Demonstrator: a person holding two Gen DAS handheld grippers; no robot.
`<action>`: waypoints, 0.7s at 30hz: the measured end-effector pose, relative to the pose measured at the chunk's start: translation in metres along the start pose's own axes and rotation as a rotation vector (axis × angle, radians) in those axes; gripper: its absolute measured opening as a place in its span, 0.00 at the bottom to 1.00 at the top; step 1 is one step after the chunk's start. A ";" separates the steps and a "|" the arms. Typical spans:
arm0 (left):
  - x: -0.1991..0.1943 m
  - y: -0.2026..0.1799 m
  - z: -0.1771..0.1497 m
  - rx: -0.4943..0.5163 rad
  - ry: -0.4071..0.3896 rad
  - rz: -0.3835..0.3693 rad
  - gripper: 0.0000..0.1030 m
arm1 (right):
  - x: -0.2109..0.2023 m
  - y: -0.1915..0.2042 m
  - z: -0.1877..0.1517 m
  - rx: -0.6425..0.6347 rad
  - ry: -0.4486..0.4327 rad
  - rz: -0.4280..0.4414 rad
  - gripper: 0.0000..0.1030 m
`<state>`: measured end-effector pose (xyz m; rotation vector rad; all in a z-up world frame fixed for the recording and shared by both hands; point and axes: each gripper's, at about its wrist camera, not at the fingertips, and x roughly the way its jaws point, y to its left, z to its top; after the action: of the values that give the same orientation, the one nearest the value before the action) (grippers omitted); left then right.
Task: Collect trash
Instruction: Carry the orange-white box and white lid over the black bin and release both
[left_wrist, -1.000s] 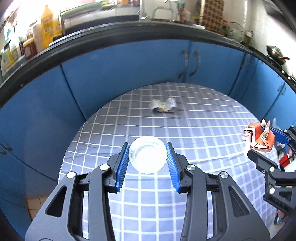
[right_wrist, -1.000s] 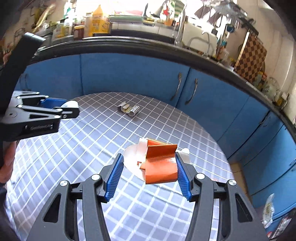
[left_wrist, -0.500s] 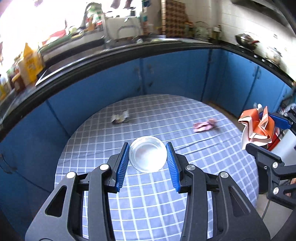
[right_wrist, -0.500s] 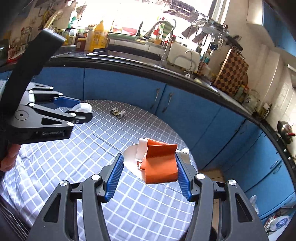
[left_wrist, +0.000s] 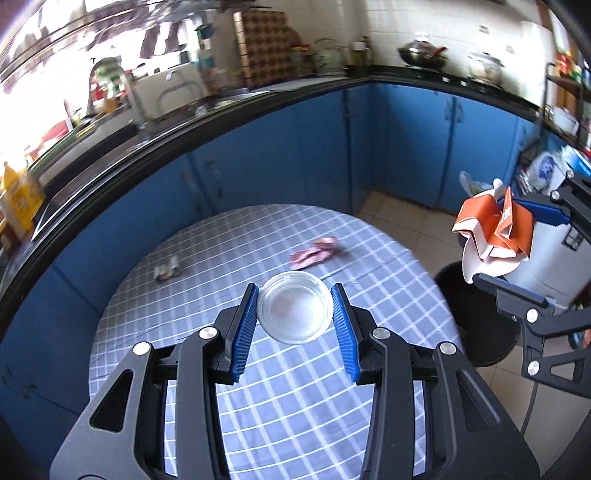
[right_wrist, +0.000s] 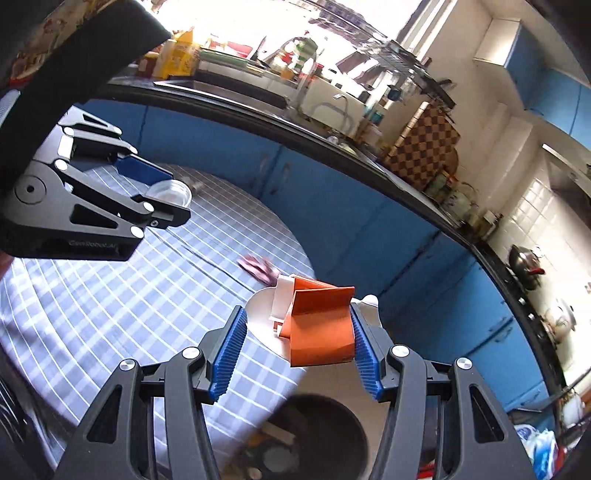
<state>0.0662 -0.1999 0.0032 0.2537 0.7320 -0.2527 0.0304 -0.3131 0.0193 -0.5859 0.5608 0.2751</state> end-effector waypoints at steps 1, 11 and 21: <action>0.001 -0.007 0.002 0.012 0.000 -0.006 0.40 | -0.002 -0.004 -0.004 0.002 0.006 -0.008 0.52; 0.004 -0.077 0.022 0.132 -0.019 -0.071 0.40 | -0.017 -0.053 -0.045 0.027 0.067 -0.084 0.52; 0.019 -0.122 0.039 0.186 -0.002 -0.122 0.40 | -0.009 -0.080 -0.071 0.058 0.094 -0.063 0.54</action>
<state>0.0663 -0.3298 0.0011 0.3856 0.7232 -0.4382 0.0248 -0.4195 0.0112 -0.5608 0.6376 0.1721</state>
